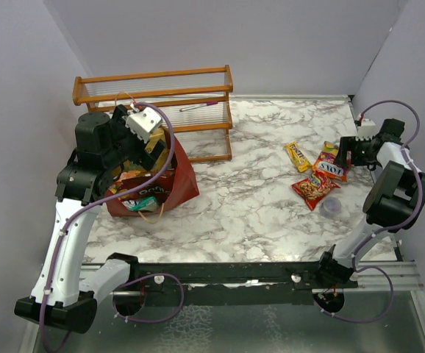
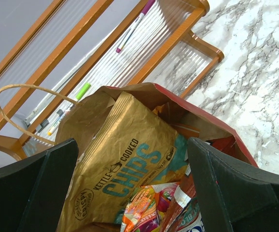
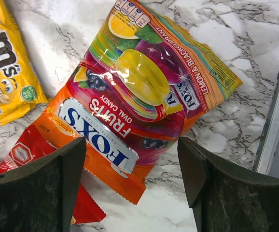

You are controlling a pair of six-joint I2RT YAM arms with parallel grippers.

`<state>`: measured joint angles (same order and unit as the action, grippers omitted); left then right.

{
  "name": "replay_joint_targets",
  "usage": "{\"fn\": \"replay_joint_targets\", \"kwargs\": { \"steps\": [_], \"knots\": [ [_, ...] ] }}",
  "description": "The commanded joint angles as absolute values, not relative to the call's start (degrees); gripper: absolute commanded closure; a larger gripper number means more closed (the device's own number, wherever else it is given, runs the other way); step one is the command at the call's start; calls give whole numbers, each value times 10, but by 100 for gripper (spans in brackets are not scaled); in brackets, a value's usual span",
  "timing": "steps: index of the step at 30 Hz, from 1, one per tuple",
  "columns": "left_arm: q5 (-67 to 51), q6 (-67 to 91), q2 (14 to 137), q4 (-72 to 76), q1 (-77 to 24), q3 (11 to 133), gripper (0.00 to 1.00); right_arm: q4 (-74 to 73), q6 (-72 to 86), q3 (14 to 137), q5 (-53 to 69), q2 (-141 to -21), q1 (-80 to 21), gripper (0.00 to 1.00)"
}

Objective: Place the snacks into the paper bag
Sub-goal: Pick up the snack from the center of the board.

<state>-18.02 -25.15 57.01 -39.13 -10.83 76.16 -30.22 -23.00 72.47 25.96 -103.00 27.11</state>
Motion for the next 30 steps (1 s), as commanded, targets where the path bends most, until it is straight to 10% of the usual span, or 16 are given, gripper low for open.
{"fn": "replay_joint_targets", "kwargs": {
  "steps": [1,14,30],
  "knots": [
    [-208,-246,565,-392,-105,763,2,-279,-243,744,244,-1062,275,21],
    [-209,-254,567,-386,-105,755,2,-261,-270,738,254,-1130,275,27],
    [-206,-252,569,-375,-105,773,2,-315,-310,750,305,-1083,274,89]
  ]
}}
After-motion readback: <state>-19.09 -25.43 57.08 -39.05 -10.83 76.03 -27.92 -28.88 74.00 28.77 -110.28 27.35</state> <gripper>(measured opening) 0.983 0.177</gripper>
